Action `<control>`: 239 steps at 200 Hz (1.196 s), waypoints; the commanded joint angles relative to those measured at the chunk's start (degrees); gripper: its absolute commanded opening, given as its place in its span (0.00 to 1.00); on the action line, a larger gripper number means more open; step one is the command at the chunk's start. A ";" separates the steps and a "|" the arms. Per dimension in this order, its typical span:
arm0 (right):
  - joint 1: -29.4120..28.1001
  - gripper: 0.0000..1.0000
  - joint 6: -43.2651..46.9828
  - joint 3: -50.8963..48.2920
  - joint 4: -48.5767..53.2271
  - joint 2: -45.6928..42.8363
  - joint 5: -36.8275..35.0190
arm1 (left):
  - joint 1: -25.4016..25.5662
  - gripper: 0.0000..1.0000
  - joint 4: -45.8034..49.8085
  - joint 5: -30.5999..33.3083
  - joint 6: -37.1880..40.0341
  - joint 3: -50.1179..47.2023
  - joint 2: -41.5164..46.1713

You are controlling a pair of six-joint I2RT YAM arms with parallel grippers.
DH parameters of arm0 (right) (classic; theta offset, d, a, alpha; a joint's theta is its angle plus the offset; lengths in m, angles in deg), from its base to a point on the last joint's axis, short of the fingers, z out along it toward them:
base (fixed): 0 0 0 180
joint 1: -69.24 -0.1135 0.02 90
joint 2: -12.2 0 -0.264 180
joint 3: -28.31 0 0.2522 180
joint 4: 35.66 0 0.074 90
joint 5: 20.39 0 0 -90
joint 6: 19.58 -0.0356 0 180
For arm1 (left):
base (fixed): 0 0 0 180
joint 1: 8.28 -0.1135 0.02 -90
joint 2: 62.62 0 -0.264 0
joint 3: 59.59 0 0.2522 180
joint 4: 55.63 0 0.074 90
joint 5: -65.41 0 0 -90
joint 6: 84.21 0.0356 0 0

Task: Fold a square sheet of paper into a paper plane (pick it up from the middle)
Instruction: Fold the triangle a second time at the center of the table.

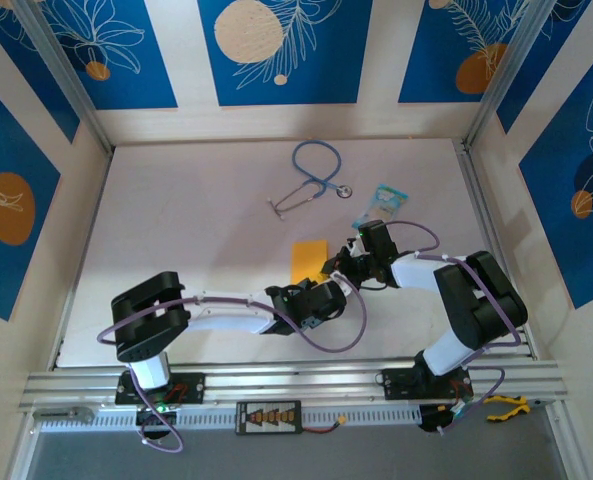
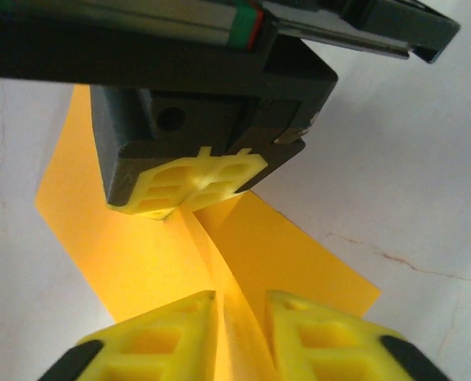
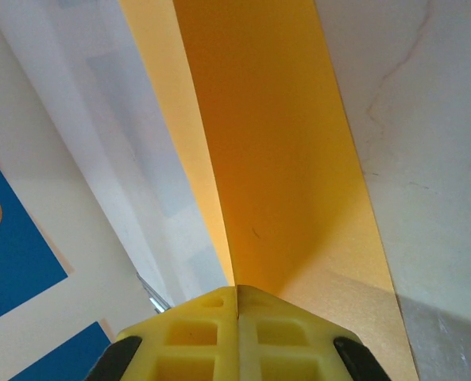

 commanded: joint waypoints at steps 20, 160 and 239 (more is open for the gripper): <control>0.42 0.06 0.64 1.02 1.37 -0.29 0.13 | -0.35 0.07 0.63 -1.53 -1.56 -1.08 2.25; 6.26 0.38 11.54 -4.58 17.49 -21.82 -9.04 | -16.91 0.00 -11.55 -44.29 -17.69 -7.87 7.35; -1.28 0.08 4.92 -11.47 8.50 -20.93 -6.39 | -19.17 0.00 -16.89 -46.32 -25.26 -10.64 5.20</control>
